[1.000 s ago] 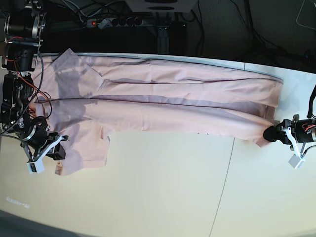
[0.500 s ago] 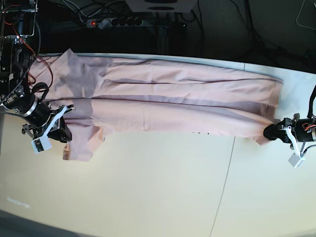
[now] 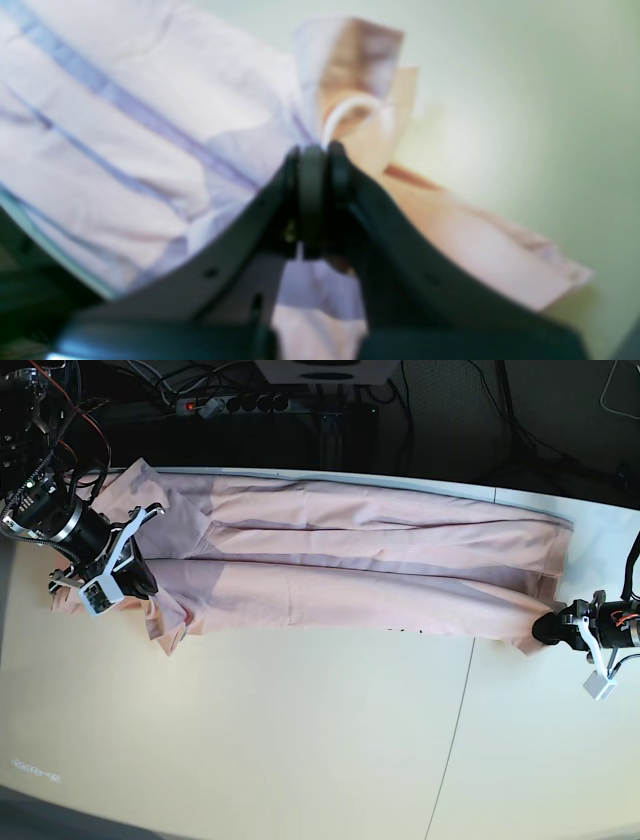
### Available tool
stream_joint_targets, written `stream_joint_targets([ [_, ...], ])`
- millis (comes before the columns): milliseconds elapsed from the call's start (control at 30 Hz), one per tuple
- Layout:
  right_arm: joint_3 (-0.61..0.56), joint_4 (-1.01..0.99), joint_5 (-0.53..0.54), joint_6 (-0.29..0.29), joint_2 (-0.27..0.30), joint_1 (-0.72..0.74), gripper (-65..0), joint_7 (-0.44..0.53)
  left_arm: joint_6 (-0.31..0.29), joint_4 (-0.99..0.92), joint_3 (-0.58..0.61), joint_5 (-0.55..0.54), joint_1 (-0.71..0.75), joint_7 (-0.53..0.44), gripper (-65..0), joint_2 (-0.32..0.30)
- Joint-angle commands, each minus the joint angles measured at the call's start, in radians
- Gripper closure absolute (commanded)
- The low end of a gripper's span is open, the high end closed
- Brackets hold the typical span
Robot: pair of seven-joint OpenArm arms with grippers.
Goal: Fold the T-shirt properly
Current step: 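Fold the sleeve with the right gripper over the shirt body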
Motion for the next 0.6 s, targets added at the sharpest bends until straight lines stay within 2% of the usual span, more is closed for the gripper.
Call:
stream_joint_targets([
  [0,0.011,0.037,-0.009,0.050,0.020,-0.011,0.0,0.026,-0.023,0.010,-0.011,-0.016,-0.023,-0.011,0.0,-0.025],
  [267,0.011,0.136,-0.097,0.048,0.064,-0.127,0.0,0.026,-0.023,0.010,-0.011,-0.026,-0.022,-0.014,0.0,-0.025],
  [567,0.011,0.154,-0.111,0.047,0.066,-0.175,0.0,0.025,-0.023,0.010,-0.011,-0.047,-0.022,0.005,0.0,-0.025],
])
